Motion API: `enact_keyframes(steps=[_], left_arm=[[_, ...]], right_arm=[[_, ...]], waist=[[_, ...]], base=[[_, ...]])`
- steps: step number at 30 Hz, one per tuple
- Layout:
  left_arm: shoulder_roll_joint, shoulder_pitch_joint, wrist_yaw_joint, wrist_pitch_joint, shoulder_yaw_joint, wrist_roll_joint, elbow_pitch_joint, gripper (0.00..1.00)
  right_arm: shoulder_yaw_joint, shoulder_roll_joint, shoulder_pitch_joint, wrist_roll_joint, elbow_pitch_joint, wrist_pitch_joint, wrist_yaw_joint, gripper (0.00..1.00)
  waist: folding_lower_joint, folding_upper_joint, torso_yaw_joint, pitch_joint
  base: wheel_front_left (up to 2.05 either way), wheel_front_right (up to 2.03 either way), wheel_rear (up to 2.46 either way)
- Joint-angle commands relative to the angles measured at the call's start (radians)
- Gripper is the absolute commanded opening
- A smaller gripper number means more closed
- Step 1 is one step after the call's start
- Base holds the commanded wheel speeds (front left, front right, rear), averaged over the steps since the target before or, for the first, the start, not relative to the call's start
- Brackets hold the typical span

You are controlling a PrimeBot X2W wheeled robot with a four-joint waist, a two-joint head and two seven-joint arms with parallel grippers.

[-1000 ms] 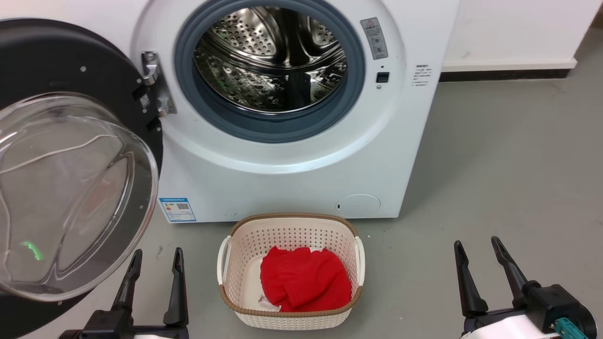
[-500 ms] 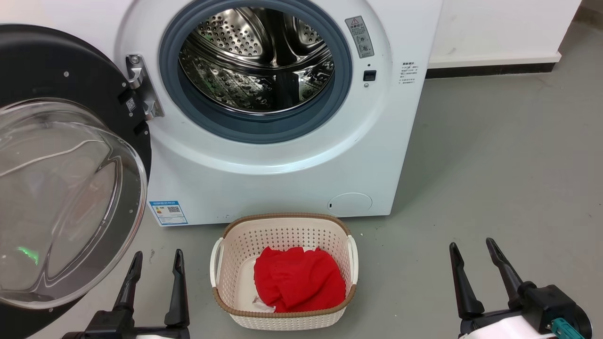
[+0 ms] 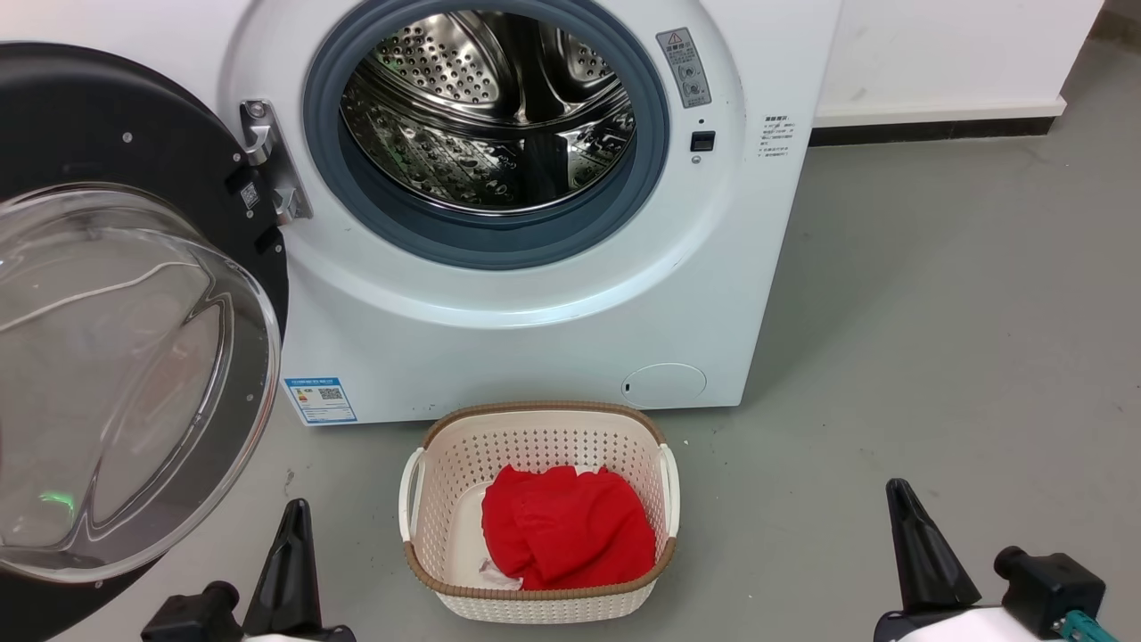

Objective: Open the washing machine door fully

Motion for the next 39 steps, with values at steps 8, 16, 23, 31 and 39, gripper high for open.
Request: enact_keyframes(steps=[8, 16, 23, 31, 39], left_arm=[[0.002, -0.057, -0.011, 0.041, 0.01, -0.186, 0.011, 0.0], [0.002, -0.08, -0.018, 0.074, 0.015, -0.325, 0.033, 0.0], [0.002, -0.1, -0.024, 0.102, 0.02, -0.436, 0.051, 0.0], [0.002, -0.121, -0.031, 0.131, 0.026, -0.554, 0.07, 0.0], [0.002, -0.14, -0.036, 0.158, 0.031, -0.661, 0.088, 0.0]], right_arm=[[-0.007, -0.016, -0.051, 0.201, 0.004, 0.034, 0.0, 0.0], [-0.013, -0.022, -0.07, 0.347, 0.016, 0.062, 0.0, 0.0], [-0.019, -0.026, -0.085, 0.463, 0.026, 0.085, 0.0, 0.0], [-0.027, -0.029, -0.101, 0.584, 0.036, 0.111, 0.0, 0.0], [-0.036, -0.032, -0.117, 0.694, 0.045, 0.137, 0.0, 0.0]], waist=[[0.0001, -0.0001, 0.002, 0.002], [0.0001, -0.0001, 0.005, 0.004], [0.0001, -0.0001, 0.007, 0.006], [0.0001, -0.0001, 0.009, 0.008], [0.0001, -0.0001, 0.011, 0.01]], base=[[0.0, 0.0, 0.0], [0.0, 0.0, 0.0], [0.0, 0.0, 0.0], [0.0, 0.0, 0.0], [0.0, 0.0, 0.0]])
